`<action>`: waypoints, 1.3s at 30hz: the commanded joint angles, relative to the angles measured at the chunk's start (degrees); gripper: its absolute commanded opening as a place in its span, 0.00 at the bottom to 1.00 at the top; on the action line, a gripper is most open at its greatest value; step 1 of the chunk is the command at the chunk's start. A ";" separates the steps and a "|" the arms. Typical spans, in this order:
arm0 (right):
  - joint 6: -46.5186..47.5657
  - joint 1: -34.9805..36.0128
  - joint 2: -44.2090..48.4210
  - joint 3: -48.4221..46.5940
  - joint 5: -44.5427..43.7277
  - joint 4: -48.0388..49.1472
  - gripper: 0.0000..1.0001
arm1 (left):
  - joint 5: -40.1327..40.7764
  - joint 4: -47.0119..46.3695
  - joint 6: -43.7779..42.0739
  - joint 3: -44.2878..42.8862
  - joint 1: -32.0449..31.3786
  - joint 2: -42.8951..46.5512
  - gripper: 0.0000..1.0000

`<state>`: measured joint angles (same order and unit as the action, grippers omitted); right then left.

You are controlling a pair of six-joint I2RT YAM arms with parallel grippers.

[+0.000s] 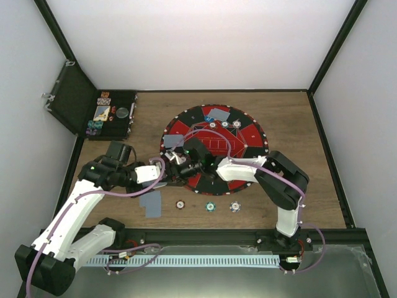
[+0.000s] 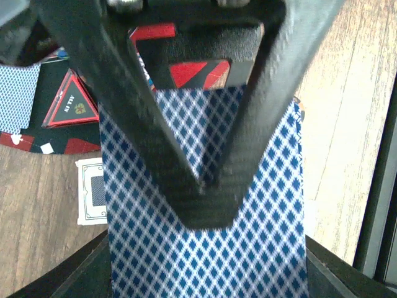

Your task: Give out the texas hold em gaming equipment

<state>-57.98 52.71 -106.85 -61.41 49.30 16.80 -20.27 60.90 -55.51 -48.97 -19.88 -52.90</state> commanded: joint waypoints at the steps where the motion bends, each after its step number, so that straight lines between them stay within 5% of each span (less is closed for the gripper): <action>1: 1.32 -2.45 3.05 3.41 -0.03 -1.12 0.68 | -1.26 -0.62 -0.12 -1.05 0.14 0.87 0.04; 9: 1.92 -4.02 7.51 6.04 -0.89 -2.60 0.50 | -1.68 -0.96 0.01 -0.88 0.14 0.61 0.04; 16: 2.28 -4.28 10.44 5.86 -2.48 -4.62 0.17 | -1.41 -0.97 -0.07 -0.80 0.11 0.65 0.04; 23: 3.34 -5.35 14.35 7.09 -3.77 -8.20 0.01 | -1.35 -1.12 -0.20 -0.64 0.11 0.65 0.04; 31: 4.51 -11.62 22.64 11.96 -3.10 -11.93 0.01 | -0.96 -1.23 -0.35 -0.62 0.11 0.17 0.04; 39: 12.66 -30.10 37.11 22.98 -3.60 -25.63 0.01 | -1.23 -1.66 -0.52 -0.66 0.11 0.00 0.04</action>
<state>-51.16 30.46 -75.26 -42.35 46.24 0.56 -20.03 60.36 -55.53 -48.97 -19.86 -52.97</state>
